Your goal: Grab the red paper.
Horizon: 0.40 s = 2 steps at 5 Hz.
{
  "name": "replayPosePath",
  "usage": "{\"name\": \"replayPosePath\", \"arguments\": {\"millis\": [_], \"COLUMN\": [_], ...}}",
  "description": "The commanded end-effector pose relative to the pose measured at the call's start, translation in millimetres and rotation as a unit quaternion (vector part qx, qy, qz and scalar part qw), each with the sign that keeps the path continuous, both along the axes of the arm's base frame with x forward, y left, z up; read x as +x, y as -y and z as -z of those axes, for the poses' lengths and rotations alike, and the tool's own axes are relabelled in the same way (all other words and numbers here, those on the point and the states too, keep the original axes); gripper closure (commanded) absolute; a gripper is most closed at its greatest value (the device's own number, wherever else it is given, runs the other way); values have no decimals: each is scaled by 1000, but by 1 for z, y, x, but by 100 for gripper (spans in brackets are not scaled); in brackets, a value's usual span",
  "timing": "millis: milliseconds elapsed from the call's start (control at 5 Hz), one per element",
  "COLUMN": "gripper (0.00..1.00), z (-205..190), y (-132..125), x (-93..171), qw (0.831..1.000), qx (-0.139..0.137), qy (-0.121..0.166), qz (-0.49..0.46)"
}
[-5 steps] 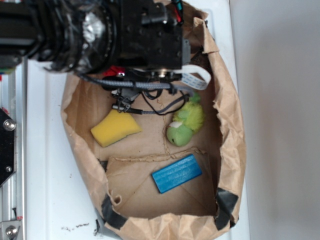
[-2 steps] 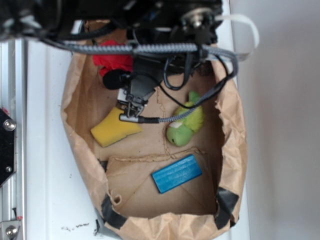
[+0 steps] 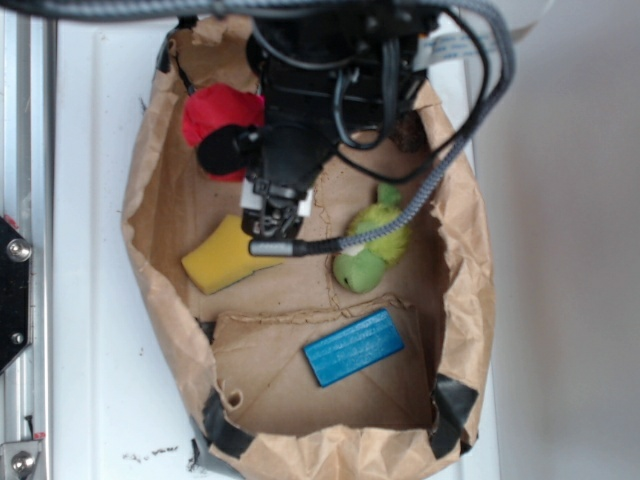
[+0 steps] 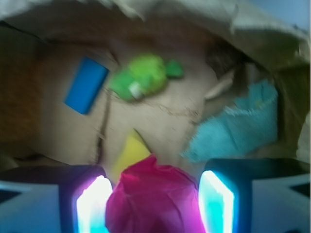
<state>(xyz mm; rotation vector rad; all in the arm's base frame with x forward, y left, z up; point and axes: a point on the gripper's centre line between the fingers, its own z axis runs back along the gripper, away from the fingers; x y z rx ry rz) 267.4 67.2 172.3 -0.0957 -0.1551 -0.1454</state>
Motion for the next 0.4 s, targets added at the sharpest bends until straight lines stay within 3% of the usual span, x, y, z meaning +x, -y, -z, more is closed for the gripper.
{"name": "replayPosePath", "arguments": {"millis": [0,200], "gripper": [100,100], "z": [-21,-16], "y": [15,26], "x": [-7,-5], "qw": [996,996], "qx": [26,42], "qy": [79,82], "qz": [0,5]}}
